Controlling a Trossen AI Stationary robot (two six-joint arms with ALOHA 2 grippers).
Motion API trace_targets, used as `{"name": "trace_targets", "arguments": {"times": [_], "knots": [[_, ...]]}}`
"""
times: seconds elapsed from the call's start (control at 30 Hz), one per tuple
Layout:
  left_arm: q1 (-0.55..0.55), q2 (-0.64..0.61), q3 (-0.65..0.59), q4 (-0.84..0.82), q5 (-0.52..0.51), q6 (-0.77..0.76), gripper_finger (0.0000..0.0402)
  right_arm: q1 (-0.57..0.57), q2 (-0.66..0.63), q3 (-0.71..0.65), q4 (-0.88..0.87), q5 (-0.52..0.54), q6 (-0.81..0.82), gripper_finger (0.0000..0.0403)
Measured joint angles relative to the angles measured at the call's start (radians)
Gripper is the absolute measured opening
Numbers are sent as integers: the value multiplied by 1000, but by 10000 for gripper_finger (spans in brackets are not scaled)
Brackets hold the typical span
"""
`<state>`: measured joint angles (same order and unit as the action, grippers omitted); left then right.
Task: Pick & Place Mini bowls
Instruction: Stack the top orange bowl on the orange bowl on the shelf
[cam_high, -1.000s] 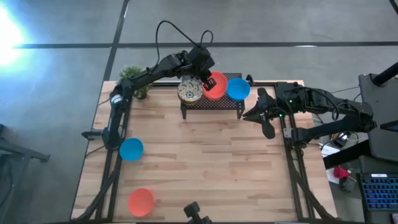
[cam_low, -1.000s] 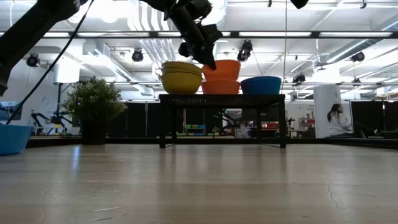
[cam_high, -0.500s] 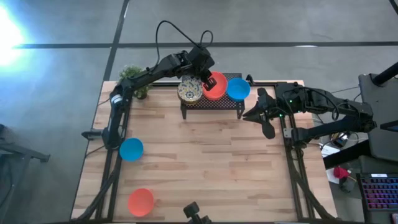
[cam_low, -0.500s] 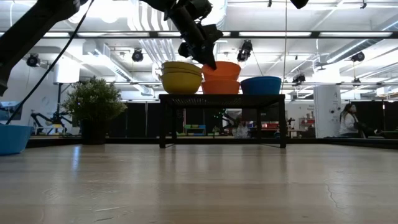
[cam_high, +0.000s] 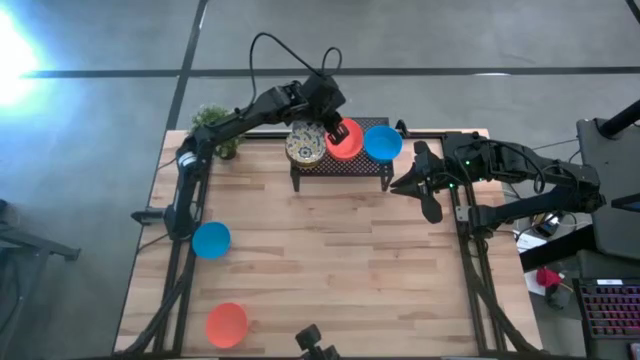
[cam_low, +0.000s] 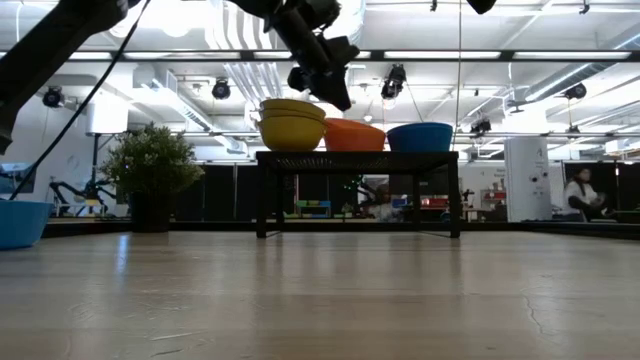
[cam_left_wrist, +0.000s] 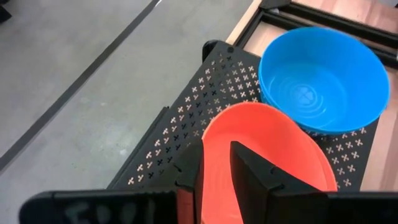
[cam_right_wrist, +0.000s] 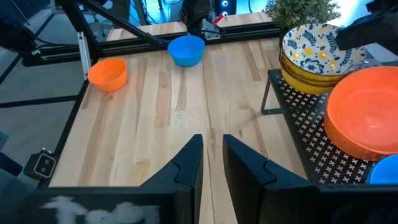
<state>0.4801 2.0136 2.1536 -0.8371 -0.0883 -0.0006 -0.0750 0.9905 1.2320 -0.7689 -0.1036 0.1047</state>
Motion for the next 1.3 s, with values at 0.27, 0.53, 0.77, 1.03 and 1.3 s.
{"name": "trace_targets", "arguments": {"times": [0.27, 0.53, 0.77, 1.03, 1.3], "knots": [[0, -17, 0, 7, 0, 10, 73, 0, 0, 0, 0, 0, 0, 57], [3, -19, -34, 15, 27, 77, 16, 0, 0, 0, 0, 0, 0, 57], [7, -19, -81, 36, -14, 79, 1, 0, 0, 0, 0, 0, 0, 57], [8, -19, -80, 85, -15, 76, 0, 0, 0, 0, 0, 0, 15, 57], [10, -11, -100, 55, -15, 72, 0, 0, 0, 0, 0, 0, 19, 57]]}}
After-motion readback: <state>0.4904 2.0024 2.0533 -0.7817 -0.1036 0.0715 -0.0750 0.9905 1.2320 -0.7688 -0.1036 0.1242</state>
